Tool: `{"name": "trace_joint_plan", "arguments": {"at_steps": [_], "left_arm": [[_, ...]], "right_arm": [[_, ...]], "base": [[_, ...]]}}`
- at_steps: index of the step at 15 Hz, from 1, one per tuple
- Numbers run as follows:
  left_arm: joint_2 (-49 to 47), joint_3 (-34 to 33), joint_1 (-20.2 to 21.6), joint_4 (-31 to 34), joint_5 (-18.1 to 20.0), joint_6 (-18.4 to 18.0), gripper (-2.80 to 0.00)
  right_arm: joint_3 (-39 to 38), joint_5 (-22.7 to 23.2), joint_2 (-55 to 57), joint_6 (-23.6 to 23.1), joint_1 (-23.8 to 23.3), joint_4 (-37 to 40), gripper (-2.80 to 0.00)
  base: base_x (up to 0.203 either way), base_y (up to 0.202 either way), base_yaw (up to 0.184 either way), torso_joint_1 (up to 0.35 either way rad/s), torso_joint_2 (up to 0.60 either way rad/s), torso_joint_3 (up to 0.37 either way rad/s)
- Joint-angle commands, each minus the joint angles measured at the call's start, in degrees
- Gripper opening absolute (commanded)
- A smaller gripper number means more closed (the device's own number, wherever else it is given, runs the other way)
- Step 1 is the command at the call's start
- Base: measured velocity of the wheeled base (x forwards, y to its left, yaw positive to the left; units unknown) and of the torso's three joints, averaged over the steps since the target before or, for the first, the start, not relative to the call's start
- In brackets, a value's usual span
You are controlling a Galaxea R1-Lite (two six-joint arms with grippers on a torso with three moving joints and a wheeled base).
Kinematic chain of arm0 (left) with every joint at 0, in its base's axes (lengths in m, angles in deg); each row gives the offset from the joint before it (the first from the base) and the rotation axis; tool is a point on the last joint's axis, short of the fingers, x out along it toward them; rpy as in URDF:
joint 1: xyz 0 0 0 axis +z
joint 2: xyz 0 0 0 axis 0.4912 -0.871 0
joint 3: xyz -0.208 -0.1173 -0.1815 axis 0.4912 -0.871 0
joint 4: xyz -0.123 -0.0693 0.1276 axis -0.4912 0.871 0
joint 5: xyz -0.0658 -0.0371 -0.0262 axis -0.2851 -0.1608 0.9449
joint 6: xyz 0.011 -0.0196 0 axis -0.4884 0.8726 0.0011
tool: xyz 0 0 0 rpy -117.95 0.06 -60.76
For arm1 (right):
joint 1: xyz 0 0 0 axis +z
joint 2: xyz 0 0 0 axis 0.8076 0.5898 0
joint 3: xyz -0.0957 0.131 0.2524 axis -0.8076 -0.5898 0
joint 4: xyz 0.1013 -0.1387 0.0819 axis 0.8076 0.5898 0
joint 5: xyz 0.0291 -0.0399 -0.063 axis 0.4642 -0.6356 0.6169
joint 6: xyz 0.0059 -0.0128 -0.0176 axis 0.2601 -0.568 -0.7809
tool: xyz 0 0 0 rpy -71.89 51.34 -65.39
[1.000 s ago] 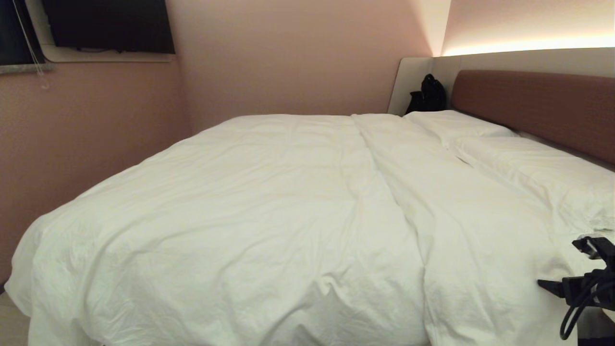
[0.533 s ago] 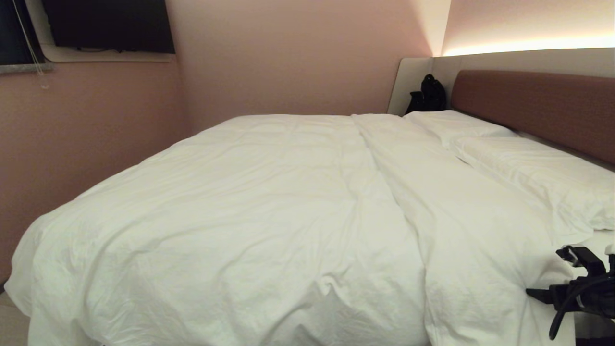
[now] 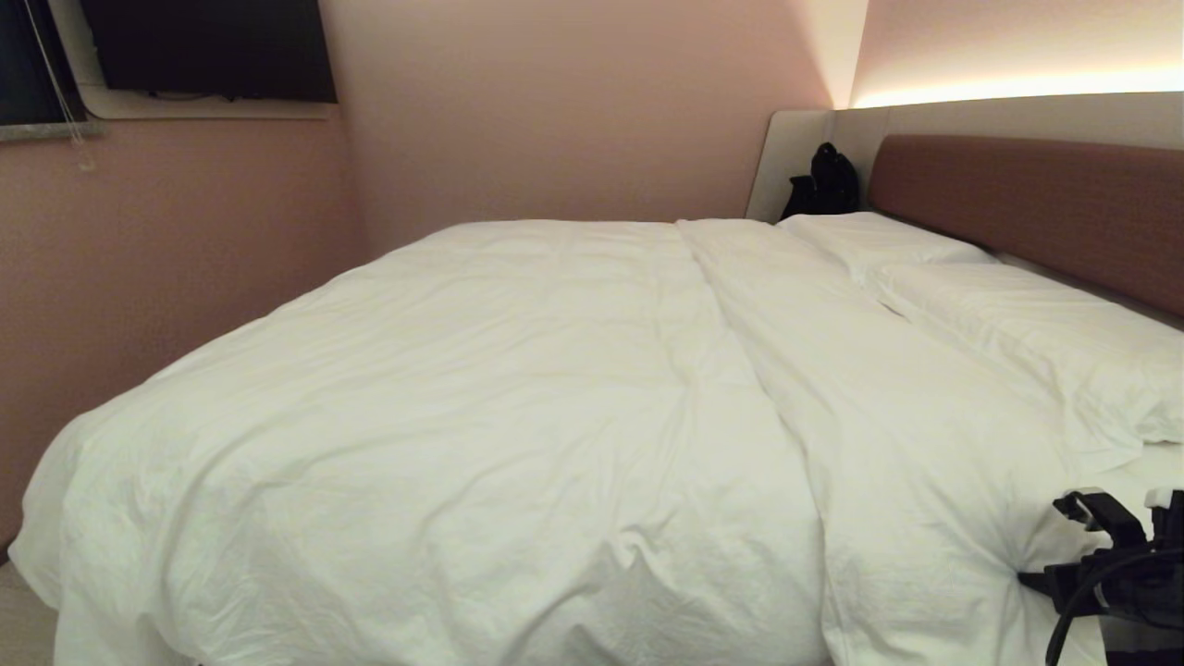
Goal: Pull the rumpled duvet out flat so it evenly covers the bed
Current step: Flatten the corners of the folded blanket
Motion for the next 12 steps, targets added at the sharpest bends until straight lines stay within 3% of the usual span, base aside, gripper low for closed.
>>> {"name": "trace_joint_plan", "arguments": {"at_steps": [1, 3, 5, 12], "left_arm": [[0.00, 0.00, 0.02, -0.01, 0.02, -0.03, -2.80], [0.00, 0.00, 0.10, -0.01, 0.02, -0.03, -2.80], [0.00, 0.00, 0.02, -0.01, 0.02, -0.03, -2.80], [0.00, 0.00, 0.02, -0.01, 0.02, -0.03, -2.80]], "right_arm": [[-1.45, 0.01, -0.52, -0.32, -0.84, -1.10, -2.80], [-2.80, -1.04, -0.22, -1.32, -2.04, -3.01, -2.80], [-4.74, -6.41, 0.13, -2.56, -4.23, -6.04, -2.80], [-5.93, -7.00, 0.68, -3.20, -6.56, -7.26, -2.80]], "base": [[0.000, 0.000, 0.000, 0.000, 0.00, 0.000], [0.000, 0.000, 0.000, 0.000, 0.00, 0.000], [0.000, 0.000, 0.000, 0.000, 0.00, 0.000], [0.000, 0.000, 0.000, 0.000, 0.00, 0.000]]}}
